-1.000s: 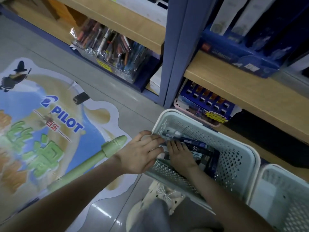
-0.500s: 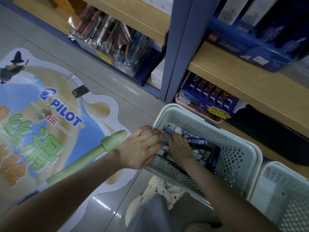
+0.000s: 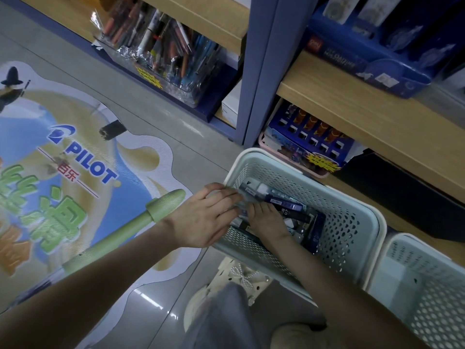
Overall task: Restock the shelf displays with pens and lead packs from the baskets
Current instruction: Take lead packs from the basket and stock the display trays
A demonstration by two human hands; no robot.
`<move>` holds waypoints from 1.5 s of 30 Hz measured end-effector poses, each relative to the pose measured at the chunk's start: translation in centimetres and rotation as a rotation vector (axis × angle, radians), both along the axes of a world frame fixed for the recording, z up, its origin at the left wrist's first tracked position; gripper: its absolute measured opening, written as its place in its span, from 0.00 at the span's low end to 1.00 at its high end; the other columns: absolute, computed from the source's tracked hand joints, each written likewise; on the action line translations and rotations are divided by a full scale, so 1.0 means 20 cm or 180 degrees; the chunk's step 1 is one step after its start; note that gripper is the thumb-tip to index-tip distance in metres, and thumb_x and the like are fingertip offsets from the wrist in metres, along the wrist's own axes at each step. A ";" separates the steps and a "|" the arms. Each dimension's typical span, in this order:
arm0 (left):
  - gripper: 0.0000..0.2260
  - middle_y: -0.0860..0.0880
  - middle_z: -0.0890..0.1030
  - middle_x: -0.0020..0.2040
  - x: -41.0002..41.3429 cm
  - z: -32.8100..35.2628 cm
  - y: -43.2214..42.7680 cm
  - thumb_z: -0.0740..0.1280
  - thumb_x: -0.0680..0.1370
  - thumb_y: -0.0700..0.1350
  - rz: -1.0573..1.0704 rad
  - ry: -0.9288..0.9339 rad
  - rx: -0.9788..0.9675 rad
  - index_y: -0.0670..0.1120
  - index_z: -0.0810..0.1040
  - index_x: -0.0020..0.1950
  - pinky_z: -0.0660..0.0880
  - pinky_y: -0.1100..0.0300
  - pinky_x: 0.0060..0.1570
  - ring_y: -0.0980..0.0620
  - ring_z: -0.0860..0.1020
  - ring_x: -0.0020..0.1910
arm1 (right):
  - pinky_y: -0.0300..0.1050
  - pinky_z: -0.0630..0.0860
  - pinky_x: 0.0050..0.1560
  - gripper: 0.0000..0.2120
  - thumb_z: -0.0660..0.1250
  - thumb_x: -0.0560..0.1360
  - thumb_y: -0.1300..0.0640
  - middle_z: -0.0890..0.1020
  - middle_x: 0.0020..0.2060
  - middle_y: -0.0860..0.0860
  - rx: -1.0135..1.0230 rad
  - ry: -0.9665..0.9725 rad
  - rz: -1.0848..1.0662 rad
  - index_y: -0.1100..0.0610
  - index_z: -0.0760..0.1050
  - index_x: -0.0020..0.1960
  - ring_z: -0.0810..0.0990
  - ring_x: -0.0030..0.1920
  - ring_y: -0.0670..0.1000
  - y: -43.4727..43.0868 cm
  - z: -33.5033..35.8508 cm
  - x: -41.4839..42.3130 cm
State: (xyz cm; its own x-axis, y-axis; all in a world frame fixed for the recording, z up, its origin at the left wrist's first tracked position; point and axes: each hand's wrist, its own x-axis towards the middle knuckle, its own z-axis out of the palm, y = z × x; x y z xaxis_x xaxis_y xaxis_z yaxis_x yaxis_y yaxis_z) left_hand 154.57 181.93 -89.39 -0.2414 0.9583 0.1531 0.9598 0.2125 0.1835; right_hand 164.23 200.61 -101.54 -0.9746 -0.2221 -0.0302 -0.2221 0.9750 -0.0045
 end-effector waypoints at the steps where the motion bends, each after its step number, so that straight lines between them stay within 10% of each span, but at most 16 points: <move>1: 0.17 0.40 0.79 0.60 0.00 0.00 0.00 0.53 0.81 0.45 0.0005 -0.0012 -0.0005 0.40 0.81 0.56 0.62 0.48 0.68 0.41 0.73 0.62 | 0.41 0.73 0.38 0.07 0.62 0.72 0.58 0.78 0.31 0.51 -0.0076 0.0110 0.0011 0.58 0.68 0.48 0.76 0.32 0.50 0.01 0.00 0.01; 9: 0.13 0.39 0.79 0.60 0.03 0.00 0.01 0.60 0.80 0.43 0.0235 0.0008 0.0178 0.38 0.77 0.59 0.69 0.47 0.66 0.40 0.76 0.61 | 0.46 0.78 0.46 0.32 0.72 0.54 0.72 0.79 0.39 0.57 -0.0754 0.0089 -0.0131 0.65 0.68 0.57 0.80 0.40 0.56 0.11 0.11 0.06; 20: 0.36 0.37 0.76 0.64 0.19 -0.02 0.29 0.79 0.66 0.49 0.0991 -0.0674 -0.0315 0.35 0.68 0.67 0.78 0.53 0.56 0.41 0.78 0.61 | 0.47 0.68 0.55 0.31 0.77 0.62 0.69 0.80 0.47 0.61 -0.1441 0.0054 -0.0284 0.63 0.66 0.61 0.75 0.49 0.57 0.23 0.29 0.13; 30: 0.29 0.38 0.83 0.52 0.23 -0.10 0.33 0.78 0.53 0.33 0.0805 -0.0389 -0.0467 0.36 0.81 0.54 0.80 0.60 0.35 0.46 0.84 0.47 | 0.46 0.72 0.56 0.37 0.79 0.58 0.70 0.80 0.50 0.59 -0.1012 -0.0128 0.0036 0.64 0.65 0.62 0.76 0.52 0.56 0.22 0.26 0.13; 34: 0.31 0.39 0.81 0.56 0.23 -0.08 0.31 0.78 0.67 0.40 0.1259 -0.1132 -0.0354 0.36 0.71 0.66 0.79 0.59 0.34 0.45 0.84 0.45 | 0.47 0.72 0.56 0.33 0.77 0.60 0.71 0.79 0.48 0.60 -0.1391 -0.0166 -0.0182 0.63 0.66 0.60 0.70 0.52 0.53 0.23 0.35 0.11; 41: 0.38 0.55 0.73 0.62 0.21 0.13 0.40 0.74 0.71 0.55 0.1669 -0.3927 0.0266 0.43 0.59 0.72 0.69 0.67 0.61 0.58 0.73 0.63 | 0.34 0.67 0.48 0.15 0.62 0.80 0.57 0.75 0.52 0.44 -0.3072 -0.1007 -0.1983 0.52 0.65 0.65 0.75 0.51 0.40 0.22 0.89 0.10; 45: 0.10 0.48 0.78 0.53 0.29 0.35 0.54 0.62 0.82 0.44 0.1450 -0.4374 0.0190 0.50 0.69 0.62 0.69 0.76 0.46 0.54 0.77 0.51 | 0.25 0.69 0.46 0.13 0.63 0.79 0.59 0.78 0.47 0.37 -0.4148 -0.0803 -0.2376 0.49 0.68 0.61 0.76 0.48 0.30 0.21 1.14 0.12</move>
